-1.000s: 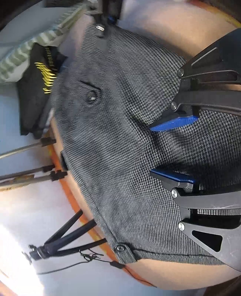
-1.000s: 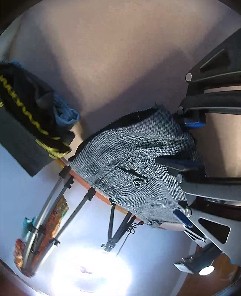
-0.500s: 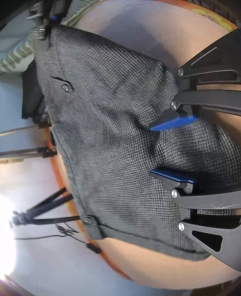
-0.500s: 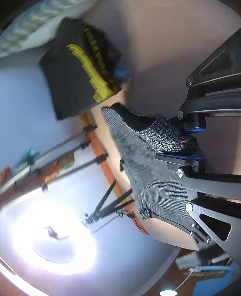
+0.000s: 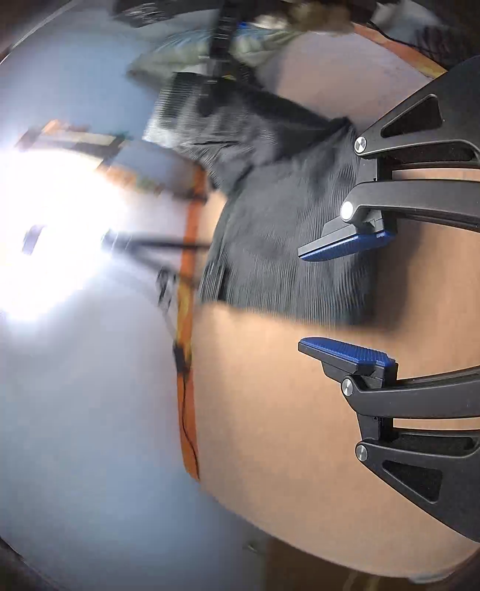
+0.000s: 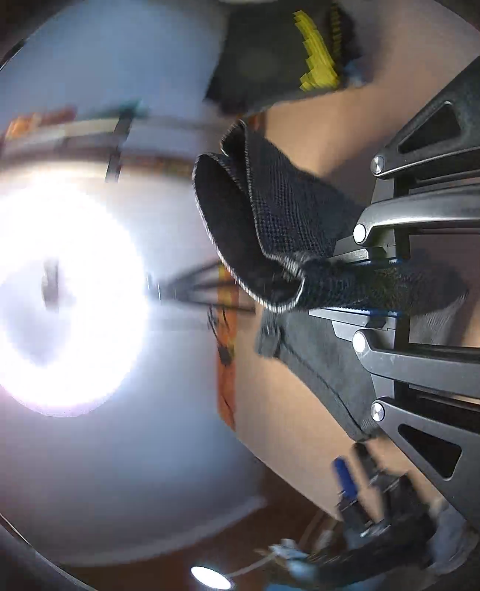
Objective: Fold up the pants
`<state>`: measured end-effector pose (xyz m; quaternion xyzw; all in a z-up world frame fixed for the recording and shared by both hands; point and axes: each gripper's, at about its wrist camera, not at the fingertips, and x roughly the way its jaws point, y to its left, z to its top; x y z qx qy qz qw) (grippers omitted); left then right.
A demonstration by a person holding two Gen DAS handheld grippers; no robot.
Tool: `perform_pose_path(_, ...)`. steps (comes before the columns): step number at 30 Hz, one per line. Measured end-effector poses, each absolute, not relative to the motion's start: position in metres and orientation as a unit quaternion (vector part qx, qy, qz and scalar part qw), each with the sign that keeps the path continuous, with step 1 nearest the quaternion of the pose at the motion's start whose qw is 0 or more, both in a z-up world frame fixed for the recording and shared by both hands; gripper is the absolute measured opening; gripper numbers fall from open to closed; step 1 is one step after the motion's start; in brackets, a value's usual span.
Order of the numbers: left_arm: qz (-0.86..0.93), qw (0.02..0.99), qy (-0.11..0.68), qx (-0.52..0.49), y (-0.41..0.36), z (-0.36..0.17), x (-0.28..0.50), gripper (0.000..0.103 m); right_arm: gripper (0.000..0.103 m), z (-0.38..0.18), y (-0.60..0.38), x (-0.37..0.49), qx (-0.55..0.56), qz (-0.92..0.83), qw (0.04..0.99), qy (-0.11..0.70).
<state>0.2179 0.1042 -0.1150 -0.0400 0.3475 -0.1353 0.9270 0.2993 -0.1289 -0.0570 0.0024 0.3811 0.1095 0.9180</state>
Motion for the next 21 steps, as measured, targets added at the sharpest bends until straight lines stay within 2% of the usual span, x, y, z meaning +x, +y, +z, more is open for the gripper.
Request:
perform_pose_path(9,-0.054,0.935,0.340,-0.079,0.187,-0.116,0.199,0.042,0.011,-0.120,0.021,0.320,-0.151,0.199,0.868,0.429)
perform_pose_path(13,-0.046,0.935,0.345,-0.076,0.194,-0.123,0.196,0.042,0.011,-0.149,0.048,0.322,-0.187,0.204,0.856,0.437)
perform_pose_path(17,-0.052,0.933,0.347,-0.080,0.187,-0.126,0.192,0.042,0.011,-0.157,0.047,0.325,-0.175,0.214,0.853,0.443)
perform_pose_path(18,-0.054,0.933,0.347,-0.080,0.183,-0.128,0.194,0.042,0.012,-0.157,0.046,0.326,-0.170,0.220,0.852,0.444)
perform_pose_path(21,-0.065,0.933,0.344,-0.085,0.175,-0.126,0.196,0.042,0.025,-0.152,0.031,0.329,-0.138,0.259,0.843,0.451)
